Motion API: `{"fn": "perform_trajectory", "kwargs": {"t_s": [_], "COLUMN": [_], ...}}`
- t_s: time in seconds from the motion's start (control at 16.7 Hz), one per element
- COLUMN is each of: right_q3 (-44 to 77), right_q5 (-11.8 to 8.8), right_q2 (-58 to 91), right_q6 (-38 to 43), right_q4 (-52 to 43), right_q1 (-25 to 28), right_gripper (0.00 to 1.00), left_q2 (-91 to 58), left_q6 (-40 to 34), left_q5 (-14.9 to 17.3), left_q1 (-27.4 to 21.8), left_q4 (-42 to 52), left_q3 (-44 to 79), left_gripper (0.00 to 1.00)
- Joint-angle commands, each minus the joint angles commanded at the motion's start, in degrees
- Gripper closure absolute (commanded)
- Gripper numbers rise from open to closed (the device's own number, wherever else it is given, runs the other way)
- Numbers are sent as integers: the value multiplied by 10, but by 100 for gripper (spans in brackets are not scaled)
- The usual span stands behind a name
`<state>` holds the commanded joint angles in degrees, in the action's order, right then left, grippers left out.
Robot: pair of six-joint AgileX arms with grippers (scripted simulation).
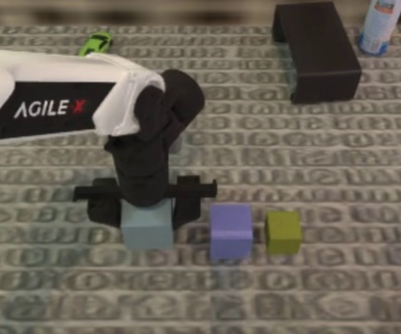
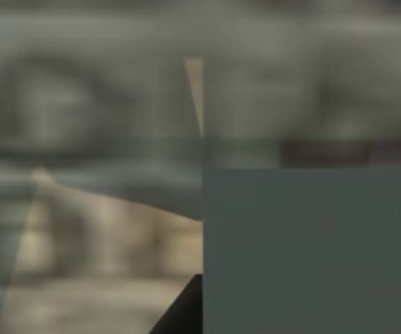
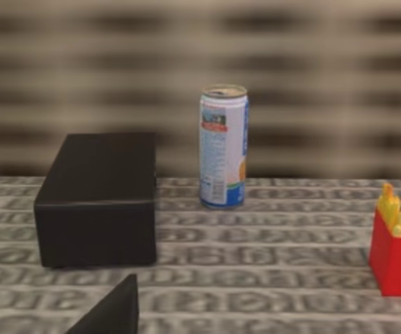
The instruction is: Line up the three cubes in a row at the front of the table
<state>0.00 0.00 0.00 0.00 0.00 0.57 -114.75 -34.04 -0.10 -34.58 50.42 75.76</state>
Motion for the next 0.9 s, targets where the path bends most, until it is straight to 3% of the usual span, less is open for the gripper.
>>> {"fn": "perform_trajectory", "kwargs": {"t_s": [0.66, 0.9], "right_q3": [0, 0], "right_q5": [0, 0], "right_q2": [0, 0], "right_q6": [0, 0], "right_q4": [0, 0], "right_q1": [0, 0], "right_gripper": [0, 0], "left_q2": [0, 0], "left_q6": [0, 0], "left_q5": [0, 0], "left_q1": [0, 0], "left_q4": [0, 0], "left_q3": [0, 0], "left_gripper": [2, 0]}}
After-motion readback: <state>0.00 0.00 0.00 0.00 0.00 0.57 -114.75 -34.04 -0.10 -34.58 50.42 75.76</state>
